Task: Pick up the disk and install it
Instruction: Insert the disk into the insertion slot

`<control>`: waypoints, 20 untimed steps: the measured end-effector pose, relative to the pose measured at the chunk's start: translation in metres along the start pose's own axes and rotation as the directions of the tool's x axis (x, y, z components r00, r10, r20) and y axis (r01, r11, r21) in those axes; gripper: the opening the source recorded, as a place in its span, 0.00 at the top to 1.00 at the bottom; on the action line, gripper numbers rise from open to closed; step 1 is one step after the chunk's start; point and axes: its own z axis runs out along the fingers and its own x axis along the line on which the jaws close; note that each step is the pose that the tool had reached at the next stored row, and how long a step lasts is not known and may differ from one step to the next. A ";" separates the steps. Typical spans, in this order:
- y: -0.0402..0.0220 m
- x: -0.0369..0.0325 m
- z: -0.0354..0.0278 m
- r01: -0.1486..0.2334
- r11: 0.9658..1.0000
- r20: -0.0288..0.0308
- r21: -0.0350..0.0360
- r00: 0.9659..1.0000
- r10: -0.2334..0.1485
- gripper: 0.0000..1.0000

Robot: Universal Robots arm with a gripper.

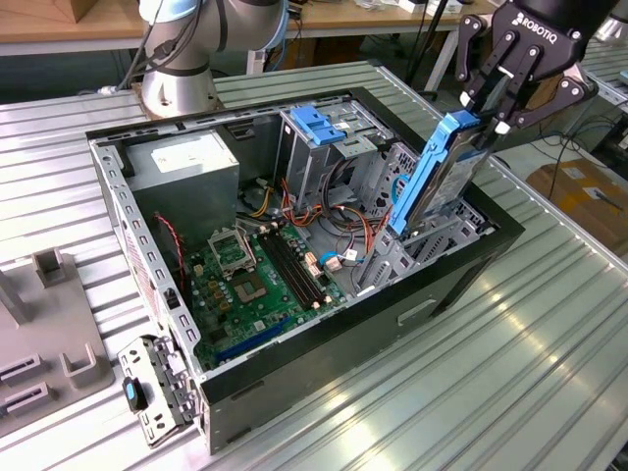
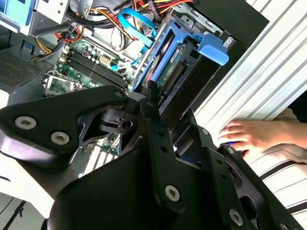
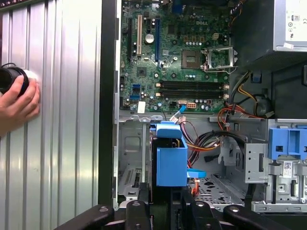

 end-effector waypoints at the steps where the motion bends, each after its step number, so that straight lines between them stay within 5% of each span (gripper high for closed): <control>1: 0.0000 0.0001 0.0006 0.000 1.000 0.000 0.000 1.000 0.000 0.65; 11: -0.0002 0.0003 0.0041 0.000 1.000 0.000 0.000 1.000 0.000 0.65; 20: -0.0003 0.0009 0.0088 0.000 1.000 -0.006 0.000 1.000 0.000 0.65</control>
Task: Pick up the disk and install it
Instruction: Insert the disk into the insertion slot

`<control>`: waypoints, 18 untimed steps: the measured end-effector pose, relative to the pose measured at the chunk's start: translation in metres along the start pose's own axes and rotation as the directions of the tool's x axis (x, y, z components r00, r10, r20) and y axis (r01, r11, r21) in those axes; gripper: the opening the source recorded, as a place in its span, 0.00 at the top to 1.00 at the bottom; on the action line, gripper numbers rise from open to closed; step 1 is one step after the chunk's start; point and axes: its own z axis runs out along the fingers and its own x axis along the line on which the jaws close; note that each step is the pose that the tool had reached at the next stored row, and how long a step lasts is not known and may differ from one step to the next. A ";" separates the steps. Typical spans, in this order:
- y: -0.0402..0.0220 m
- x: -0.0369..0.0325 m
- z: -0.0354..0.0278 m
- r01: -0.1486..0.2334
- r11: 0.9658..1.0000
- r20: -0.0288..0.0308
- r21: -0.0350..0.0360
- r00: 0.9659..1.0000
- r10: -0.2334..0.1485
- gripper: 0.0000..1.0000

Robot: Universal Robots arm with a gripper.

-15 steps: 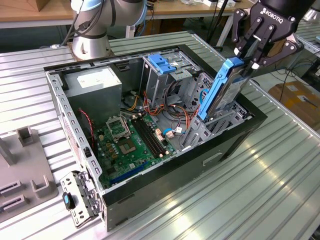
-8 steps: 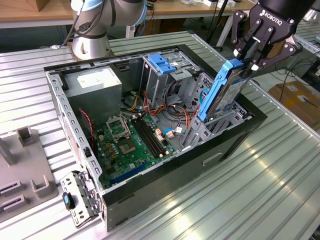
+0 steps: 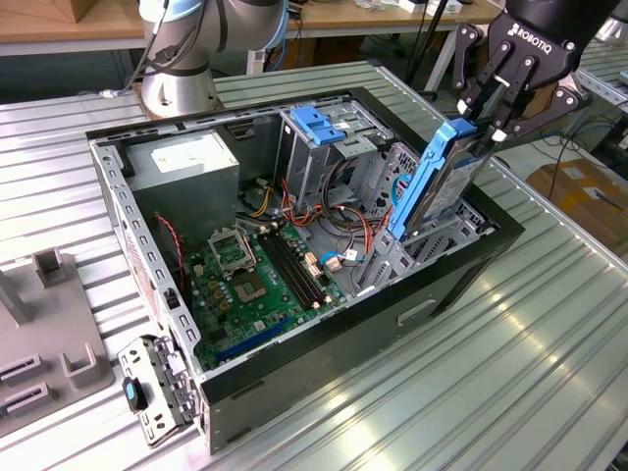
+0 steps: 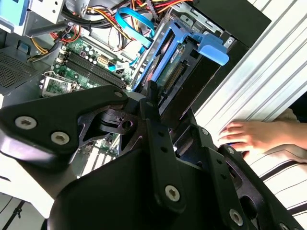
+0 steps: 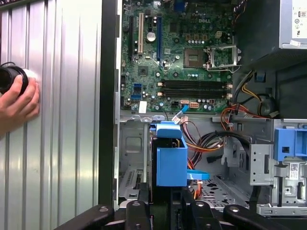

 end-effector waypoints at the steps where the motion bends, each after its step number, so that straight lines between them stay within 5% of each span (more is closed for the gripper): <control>1: 0.0000 0.0000 0.0011 0.000 1.000 -0.001 0.000 1.000 0.000 0.65; 8: -0.0001 -0.0001 0.0037 0.000 1.000 -0.003 0.000 1.000 0.000 0.65; 18: -0.0003 0.0001 0.0244 0.000 1.000 -0.003 0.000 1.000 0.000 0.65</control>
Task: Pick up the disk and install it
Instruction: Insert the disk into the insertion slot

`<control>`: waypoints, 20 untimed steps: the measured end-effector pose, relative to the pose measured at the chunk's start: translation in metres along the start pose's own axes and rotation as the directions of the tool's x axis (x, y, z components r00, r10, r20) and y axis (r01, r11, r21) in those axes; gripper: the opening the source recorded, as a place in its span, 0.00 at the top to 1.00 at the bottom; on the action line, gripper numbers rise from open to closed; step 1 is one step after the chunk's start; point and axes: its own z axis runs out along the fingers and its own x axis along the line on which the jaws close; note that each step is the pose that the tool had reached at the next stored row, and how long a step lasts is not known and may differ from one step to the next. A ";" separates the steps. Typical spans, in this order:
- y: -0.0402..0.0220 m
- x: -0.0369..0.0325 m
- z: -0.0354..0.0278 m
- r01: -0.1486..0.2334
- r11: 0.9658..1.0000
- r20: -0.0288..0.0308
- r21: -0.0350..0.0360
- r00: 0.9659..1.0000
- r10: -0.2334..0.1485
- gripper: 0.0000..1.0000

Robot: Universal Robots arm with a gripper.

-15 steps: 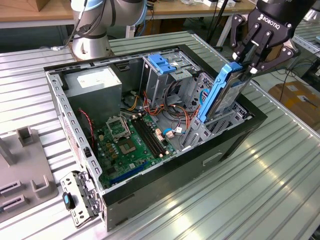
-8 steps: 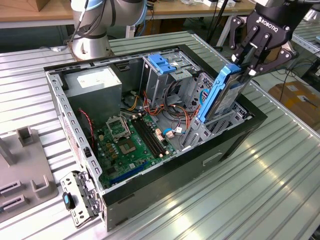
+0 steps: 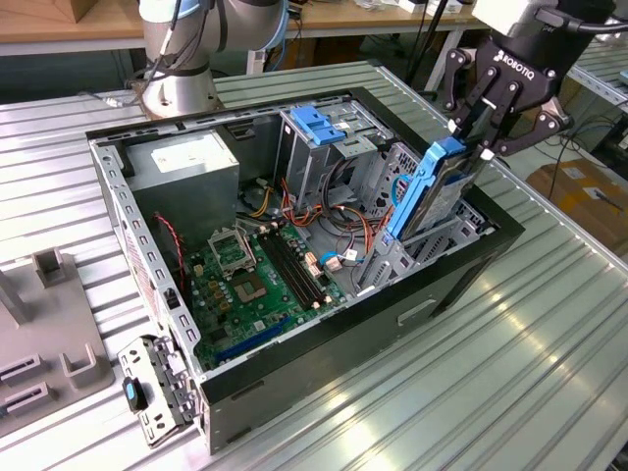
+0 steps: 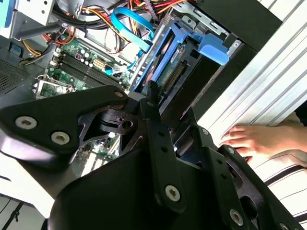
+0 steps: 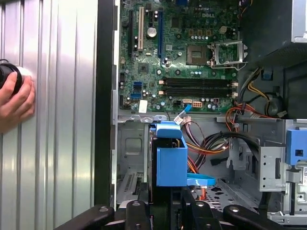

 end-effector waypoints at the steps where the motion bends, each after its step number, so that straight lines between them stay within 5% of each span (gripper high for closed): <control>1: 0.0000 0.0000 0.0019 0.000 1.000 0.000 0.000 1.000 0.000 0.65; 4: -0.0001 0.0000 0.0089 0.000 1.000 0.000 0.000 1.000 0.000 0.65; 11: -0.0001 0.0001 0.0118 0.000 1.000 0.000 0.000 1.000 0.000 0.65; 20: -0.0004 0.0001 0.0332 0.000 1.000 -0.001 0.000 1.000 0.000 0.65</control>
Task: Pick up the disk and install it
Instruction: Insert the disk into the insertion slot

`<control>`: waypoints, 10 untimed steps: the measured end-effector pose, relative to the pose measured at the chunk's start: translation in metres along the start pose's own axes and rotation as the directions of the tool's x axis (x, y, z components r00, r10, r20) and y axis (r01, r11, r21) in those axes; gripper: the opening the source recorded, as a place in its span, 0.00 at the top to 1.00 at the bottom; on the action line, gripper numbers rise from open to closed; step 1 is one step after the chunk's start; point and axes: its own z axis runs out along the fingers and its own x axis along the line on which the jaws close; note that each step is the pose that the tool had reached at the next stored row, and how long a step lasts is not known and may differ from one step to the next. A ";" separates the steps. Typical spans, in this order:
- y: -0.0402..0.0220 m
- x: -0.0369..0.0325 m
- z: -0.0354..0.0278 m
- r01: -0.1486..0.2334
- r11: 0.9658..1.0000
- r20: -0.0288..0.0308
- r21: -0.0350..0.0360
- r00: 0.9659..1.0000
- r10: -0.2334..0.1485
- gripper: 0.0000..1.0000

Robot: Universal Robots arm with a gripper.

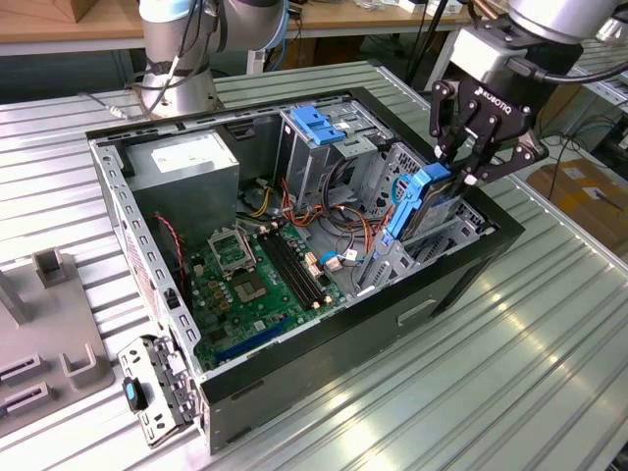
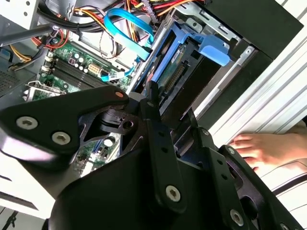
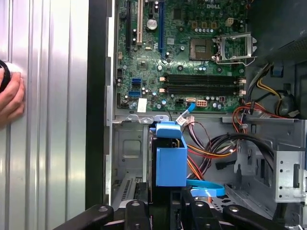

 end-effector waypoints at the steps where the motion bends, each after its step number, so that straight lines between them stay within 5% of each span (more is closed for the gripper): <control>1: 0.0000 0.0000 0.0019 0.000 1.000 0.000 0.000 1.000 0.000 0.65; 10: -0.0002 0.0001 0.0205 0.000 1.000 0.000 0.000 1.000 0.000 0.65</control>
